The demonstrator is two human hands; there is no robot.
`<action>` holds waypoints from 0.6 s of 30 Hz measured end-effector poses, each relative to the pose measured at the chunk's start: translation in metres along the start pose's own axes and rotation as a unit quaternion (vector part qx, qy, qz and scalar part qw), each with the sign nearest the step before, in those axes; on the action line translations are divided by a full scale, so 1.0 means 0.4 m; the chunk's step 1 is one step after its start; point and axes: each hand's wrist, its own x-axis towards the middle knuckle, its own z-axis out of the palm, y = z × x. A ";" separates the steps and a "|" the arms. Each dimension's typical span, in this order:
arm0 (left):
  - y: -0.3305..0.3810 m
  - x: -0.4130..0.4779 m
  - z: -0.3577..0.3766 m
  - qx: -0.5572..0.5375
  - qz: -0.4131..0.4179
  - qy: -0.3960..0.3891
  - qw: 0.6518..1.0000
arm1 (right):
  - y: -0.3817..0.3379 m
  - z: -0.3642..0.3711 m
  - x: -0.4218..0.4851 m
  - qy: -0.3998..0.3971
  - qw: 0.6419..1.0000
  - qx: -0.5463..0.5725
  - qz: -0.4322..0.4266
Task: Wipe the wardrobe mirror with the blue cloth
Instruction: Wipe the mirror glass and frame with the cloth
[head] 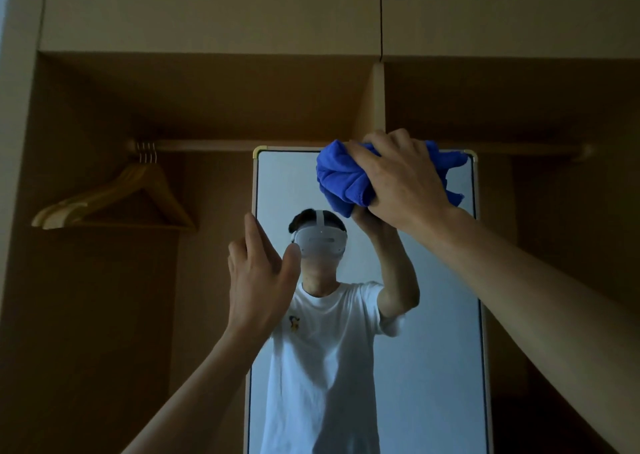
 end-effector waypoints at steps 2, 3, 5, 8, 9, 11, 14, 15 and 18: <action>-0.002 -0.003 0.002 -0.006 -0.004 0.001 1.000 | -0.006 0.001 -0.013 0.004 1.000 0.004 -0.001; -0.004 -0.006 0.003 -0.008 -0.004 0.003 1.000 | -0.011 0.003 -0.023 0.004 1.000 0.006 -0.002; -0.011 -0.015 0.006 -0.011 -0.008 0.006 1.000 | -0.023 0.007 -0.046 0.001 1.000 0.016 -0.002; -0.024 -0.037 0.009 -0.020 -0.018 0.005 1.000 | -0.045 0.012 -0.083 -0.003 0.999 0.032 -0.004; -0.029 -0.046 0.008 -0.023 -0.021 0.004 1.000 | -0.054 0.015 -0.096 -0.008 0.999 0.032 -0.003; -0.036 -0.062 0.006 -0.033 -0.026 0.001 0.999 | -0.073 0.018 -0.123 -0.015 0.999 0.031 -0.001; -0.043 -0.087 0.000 -0.045 -0.031 -0.007 0.998 | -0.102 0.021 -0.173 -0.016 0.999 0.042 -0.001; -0.045 -0.096 -0.002 -0.047 -0.032 -0.009 0.998 | -0.110 0.023 -0.190 -0.017 0.999 0.048 0.001; -0.055 -0.123 -0.007 -0.050 -0.039 -0.010 0.998 | -0.134 0.037 -0.244 -0.030 0.998 0.058 0.002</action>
